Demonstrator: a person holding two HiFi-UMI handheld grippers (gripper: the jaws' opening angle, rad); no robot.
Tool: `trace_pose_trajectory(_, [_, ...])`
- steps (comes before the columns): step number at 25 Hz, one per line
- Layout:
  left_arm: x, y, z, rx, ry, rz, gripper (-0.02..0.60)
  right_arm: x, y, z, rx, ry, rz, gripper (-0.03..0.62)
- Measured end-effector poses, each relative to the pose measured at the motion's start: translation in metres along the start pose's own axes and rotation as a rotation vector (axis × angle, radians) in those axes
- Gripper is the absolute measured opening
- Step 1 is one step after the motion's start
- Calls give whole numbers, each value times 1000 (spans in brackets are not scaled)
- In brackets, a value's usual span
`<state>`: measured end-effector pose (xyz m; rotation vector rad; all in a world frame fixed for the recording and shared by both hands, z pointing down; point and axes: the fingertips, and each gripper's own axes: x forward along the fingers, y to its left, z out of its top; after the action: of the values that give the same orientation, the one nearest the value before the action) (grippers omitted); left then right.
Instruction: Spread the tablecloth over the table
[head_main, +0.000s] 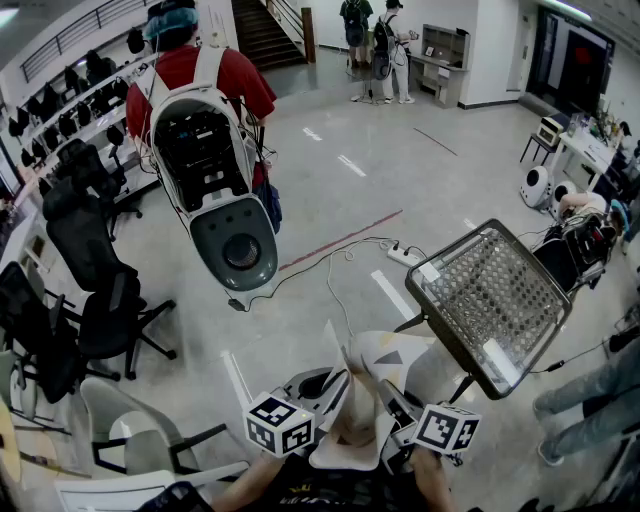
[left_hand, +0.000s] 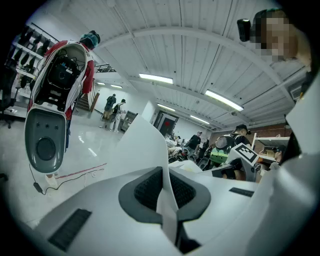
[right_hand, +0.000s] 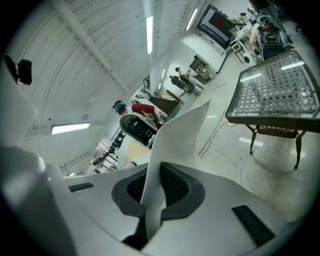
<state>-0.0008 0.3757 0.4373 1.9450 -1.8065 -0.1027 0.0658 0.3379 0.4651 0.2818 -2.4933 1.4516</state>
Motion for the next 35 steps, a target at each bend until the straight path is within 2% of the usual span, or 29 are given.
trace_pose_trajectory(6, [-2, -2, -8, 3, -2, -1, 20, -3, -7, -9, -11, 13, -16, 18])
trace_pose_trajectory(14, [1, -2, -8, -2, -5, 7, 20, -9, -11, 7, -9, -42, -24, 18])
trace_pose_trajectory(23, [-6, -6, -15, 10, 9, 17, 20, -9, -12, -5, 20, -28, -8, 18])
trace_pose_trajectory(28, [1, -9, -6, 17, 2, 39, 20, -10, -12, 5, 33, -20, 20, 18])
trace_pose_trajectory(35, [20, 0, -1, 16, 29, 46, 20, -3, -29, 24, 51, -25, 2, 18])
